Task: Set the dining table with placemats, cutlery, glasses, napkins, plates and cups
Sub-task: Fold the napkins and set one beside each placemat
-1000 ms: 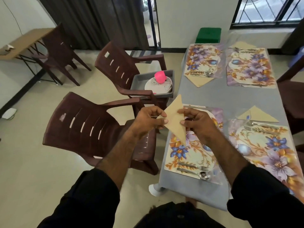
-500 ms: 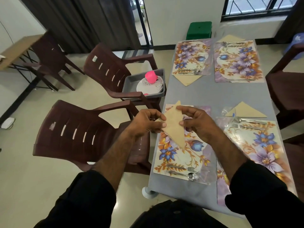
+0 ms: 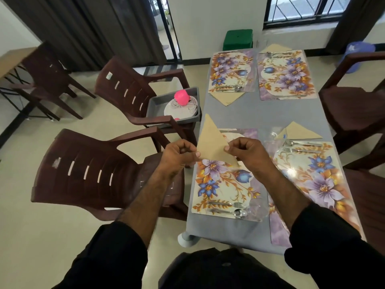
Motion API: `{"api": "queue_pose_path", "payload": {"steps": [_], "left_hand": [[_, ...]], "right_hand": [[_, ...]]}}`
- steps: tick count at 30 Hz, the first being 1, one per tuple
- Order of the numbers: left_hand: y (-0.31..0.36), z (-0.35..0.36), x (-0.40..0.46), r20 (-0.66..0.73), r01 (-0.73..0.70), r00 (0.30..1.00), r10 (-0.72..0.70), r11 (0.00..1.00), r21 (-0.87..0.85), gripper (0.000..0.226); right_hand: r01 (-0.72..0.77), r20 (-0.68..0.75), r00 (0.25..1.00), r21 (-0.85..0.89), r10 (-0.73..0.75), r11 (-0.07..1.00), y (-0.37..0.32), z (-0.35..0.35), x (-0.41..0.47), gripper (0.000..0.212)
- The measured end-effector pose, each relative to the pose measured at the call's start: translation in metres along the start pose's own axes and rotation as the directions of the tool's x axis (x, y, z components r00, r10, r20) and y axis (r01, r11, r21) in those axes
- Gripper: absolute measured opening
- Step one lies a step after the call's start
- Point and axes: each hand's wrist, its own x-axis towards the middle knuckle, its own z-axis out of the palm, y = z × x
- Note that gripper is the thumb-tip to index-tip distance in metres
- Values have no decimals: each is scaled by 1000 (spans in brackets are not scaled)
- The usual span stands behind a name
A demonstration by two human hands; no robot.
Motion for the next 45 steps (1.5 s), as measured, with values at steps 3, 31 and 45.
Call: {"api": "queue_pose_path", "payload": {"steps": [3,31,45], "left_hand": [[-23,-13,-9,38,21,999,-25,994,111,59],[-184,11,-137,153,420,896,-417,907,15,18],[-247,60,-96,-176,483,869,-463,870,97,13]], "right_hand": [[143,10,989,-279,-146,950,-6,2,-12,5],[-359,-273,903,-53,333,932,161,21,-195,13],[-507,-506,767,-100,395,856,234,1,-165,16]]}}
